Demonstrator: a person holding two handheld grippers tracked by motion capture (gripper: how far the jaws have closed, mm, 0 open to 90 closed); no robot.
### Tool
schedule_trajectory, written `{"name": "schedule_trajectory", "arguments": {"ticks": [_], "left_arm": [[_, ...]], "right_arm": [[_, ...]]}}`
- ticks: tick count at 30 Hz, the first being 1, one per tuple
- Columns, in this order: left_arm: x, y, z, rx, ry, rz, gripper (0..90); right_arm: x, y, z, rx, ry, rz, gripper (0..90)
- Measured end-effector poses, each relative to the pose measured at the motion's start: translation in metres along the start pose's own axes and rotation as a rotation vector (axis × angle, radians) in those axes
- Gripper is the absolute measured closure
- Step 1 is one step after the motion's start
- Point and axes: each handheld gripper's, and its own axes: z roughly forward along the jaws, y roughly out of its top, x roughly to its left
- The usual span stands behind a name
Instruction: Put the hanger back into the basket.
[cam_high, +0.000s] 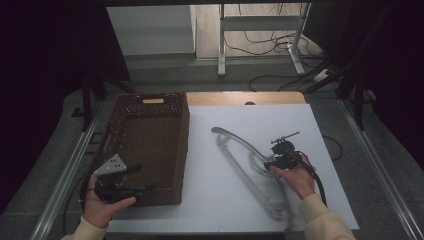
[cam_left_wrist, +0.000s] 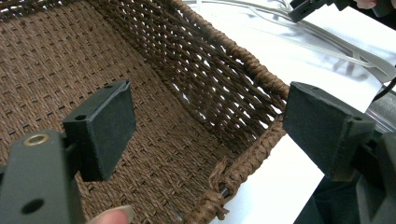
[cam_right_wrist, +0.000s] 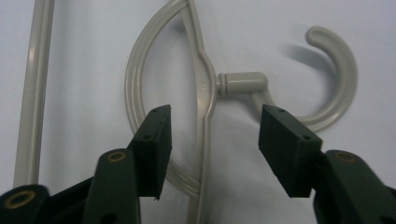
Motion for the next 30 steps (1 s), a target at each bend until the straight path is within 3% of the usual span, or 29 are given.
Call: {"name": "schedule_trajectory", "arguments": {"ticks": [12, 18, 30], "left_arm": [[0.0, 0.0, -0.001, -0.008, 0.002, 0.003, 17.5], [-0.001, 0.0, -0.001, -0.009, 0.001, 0.003, 17.6], [-0.001, -0.001, 0.0, -0.011, 0.011, 0.004, 17.8]], "right_arm": [[0.004, 0.002, 0.014, 0.061, -0.027, -0.012, 66.9], [0.005, 0.002, 0.016, 0.059, -0.02, -0.014, 77.8], [-0.001, 0.002, 0.014, 0.045, -0.015, 0.012, 81.9]]}}
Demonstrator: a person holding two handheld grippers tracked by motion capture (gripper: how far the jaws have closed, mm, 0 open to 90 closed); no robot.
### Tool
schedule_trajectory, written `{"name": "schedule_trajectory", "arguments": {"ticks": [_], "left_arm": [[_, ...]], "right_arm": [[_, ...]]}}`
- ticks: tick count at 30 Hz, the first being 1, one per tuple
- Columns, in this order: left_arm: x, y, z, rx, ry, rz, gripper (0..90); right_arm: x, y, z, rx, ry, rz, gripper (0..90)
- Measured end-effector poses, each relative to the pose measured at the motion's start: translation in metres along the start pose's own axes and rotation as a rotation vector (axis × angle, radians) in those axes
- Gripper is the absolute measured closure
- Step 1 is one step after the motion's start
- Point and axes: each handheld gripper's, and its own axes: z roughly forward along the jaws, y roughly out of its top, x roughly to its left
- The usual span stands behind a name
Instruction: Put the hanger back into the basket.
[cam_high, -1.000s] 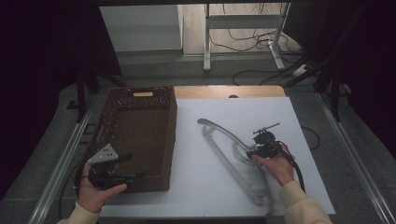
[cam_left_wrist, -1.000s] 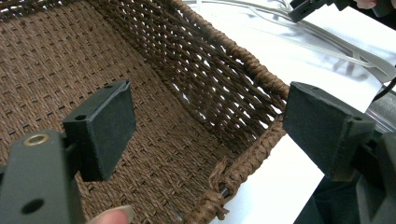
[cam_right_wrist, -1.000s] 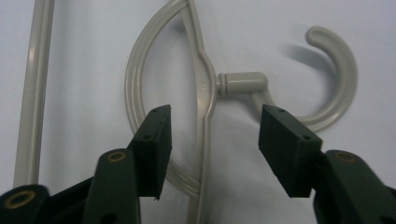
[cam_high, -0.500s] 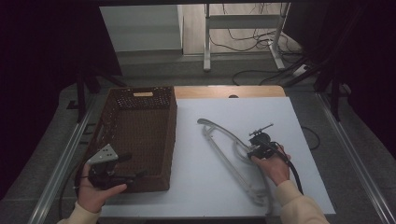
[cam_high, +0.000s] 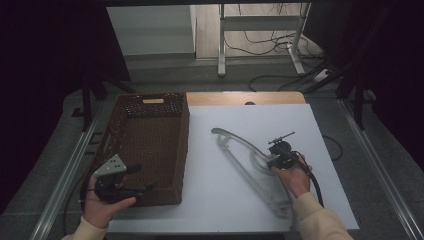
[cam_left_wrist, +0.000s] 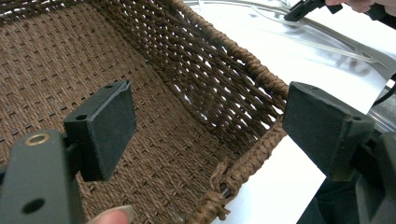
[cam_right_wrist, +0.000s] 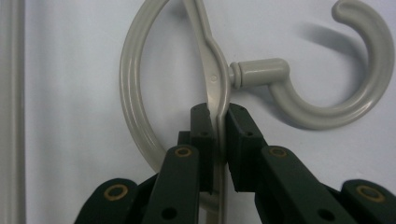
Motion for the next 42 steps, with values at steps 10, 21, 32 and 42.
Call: {"name": "schedule_trajectory", "arguments": {"ticks": [10, 21, 32, 42], "left_arm": [[-0.001, 0.0, -0.001, -0.006, 0.003, 0.007, 18.0], [0.0, -0.001, -0.001, -0.006, 0.003, 0.004, 18.0], [0.001, 0.0, 0.0, -0.002, -0.001, 0.003, 18.0], [0.0, 0.0, 0.0, -0.004, -0.005, 0.001, 18.0]], "right_arm": [[-0.004, 0.001, -0.016, -0.06, -0.067, -0.025, 82.3], [-0.002, 0.004, -0.047, -0.158, -0.032, -0.076, 82.4], [-0.001, 0.002, -0.081, -0.266, 0.018, -0.14, 82.3], [0.004, 0.001, -0.091, -0.285, 0.041, -0.212, 82.3]]}}
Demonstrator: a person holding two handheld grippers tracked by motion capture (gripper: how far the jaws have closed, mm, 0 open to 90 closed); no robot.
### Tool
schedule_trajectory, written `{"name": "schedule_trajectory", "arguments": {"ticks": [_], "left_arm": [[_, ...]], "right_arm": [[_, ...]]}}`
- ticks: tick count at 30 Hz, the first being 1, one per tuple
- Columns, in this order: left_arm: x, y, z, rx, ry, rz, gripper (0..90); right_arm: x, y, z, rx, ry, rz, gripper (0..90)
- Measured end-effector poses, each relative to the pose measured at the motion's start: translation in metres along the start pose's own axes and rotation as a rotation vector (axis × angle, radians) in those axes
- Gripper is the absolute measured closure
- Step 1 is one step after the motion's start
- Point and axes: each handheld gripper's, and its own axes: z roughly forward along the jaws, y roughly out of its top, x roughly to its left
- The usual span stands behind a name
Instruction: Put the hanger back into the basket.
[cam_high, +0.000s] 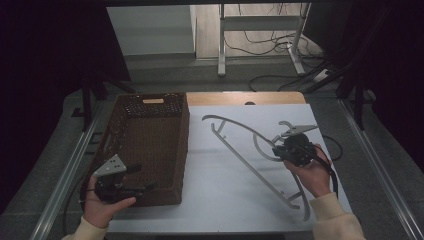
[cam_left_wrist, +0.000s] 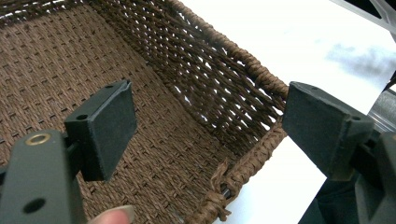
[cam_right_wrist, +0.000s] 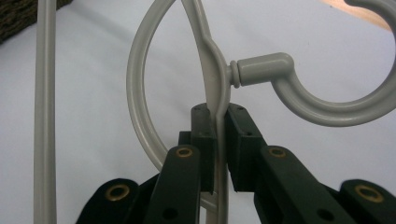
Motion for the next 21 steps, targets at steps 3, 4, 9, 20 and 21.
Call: {"name": "schedule_trajectory", "arguments": {"ticks": [3, 4, 9, 20, 21], "left_arm": [[0.0, 0.0, 0.0, 0.0, 0.001, 0.001, 18.0], [0.0, 0.0, 0.0, 0.001, 0.001, 0.001, 18.0], [0.0, 0.0, 0.0, -0.004, -0.007, -0.004, 18.0], [0.0, 0.0, -0.001, -0.009, -0.005, -0.006, 18.0], [0.0, 0.001, -0.001, -0.009, -0.005, -0.007, 18.0]], "right_arm": [[0.002, 0.001, -0.002, -0.009, 0.001, -0.003, 82.4], [0.003, 0.002, -0.004, -0.017, 0.002, -0.006, 82.4], [0.006, 0.005, -0.008, -0.034, 0.023, -0.017, 82.4], [0.009, 0.008, -0.017, -0.073, 0.075, -0.025, 82.3], [0.009, 0.008, -0.017, -0.073, 0.075, -0.025, 82.3]]}}
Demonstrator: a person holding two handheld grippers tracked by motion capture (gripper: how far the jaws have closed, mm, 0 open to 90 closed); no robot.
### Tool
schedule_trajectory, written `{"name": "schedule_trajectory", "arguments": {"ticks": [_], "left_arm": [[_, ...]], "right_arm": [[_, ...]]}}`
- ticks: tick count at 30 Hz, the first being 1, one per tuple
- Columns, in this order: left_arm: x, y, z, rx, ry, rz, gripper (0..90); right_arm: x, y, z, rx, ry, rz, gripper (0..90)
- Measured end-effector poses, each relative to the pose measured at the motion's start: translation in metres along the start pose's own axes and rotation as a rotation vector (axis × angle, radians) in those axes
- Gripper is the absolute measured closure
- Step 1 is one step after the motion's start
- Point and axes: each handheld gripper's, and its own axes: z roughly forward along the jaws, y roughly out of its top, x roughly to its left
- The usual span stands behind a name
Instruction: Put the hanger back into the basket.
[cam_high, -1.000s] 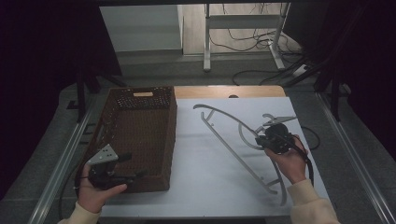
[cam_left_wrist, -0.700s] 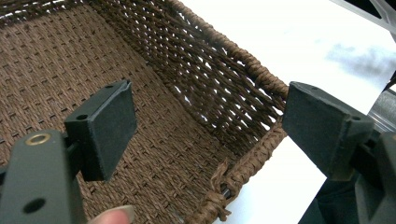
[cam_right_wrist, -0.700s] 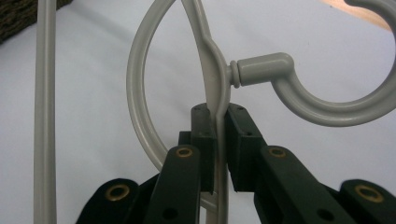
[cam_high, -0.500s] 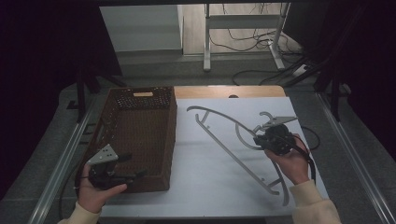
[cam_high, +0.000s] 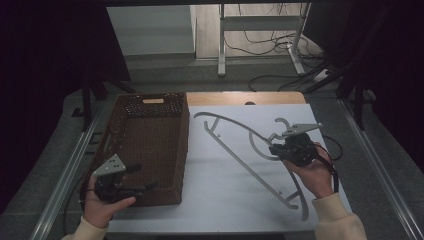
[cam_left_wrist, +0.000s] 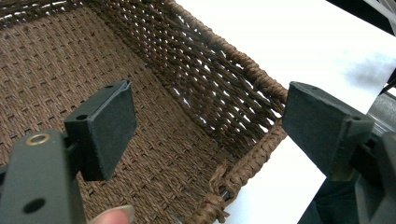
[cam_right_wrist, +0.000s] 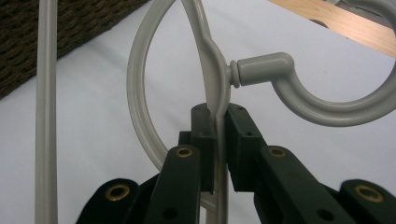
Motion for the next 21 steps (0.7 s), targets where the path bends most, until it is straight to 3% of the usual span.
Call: {"name": "schedule_trajectory", "arguments": {"ticks": [6, 15, 21], "left_arm": [[0.0, 0.001, -0.001, -0.005, -0.003, -0.001, 17.9], [-0.001, 0.004, -0.004, -0.016, -0.001, 0.005, 18.0], [-0.005, 0.016, -0.01, -0.045, -0.021, 0.013, 17.9]], "right_arm": [[0.007, 0.004, -0.001, -0.008, 0.049, -0.086, 82.4], [0.017, 0.006, 0.003, -0.007, 0.102, -0.148, 82.4], [0.024, 0.007, 0.006, -0.012, 0.16, -0.193, 82.3]]}}
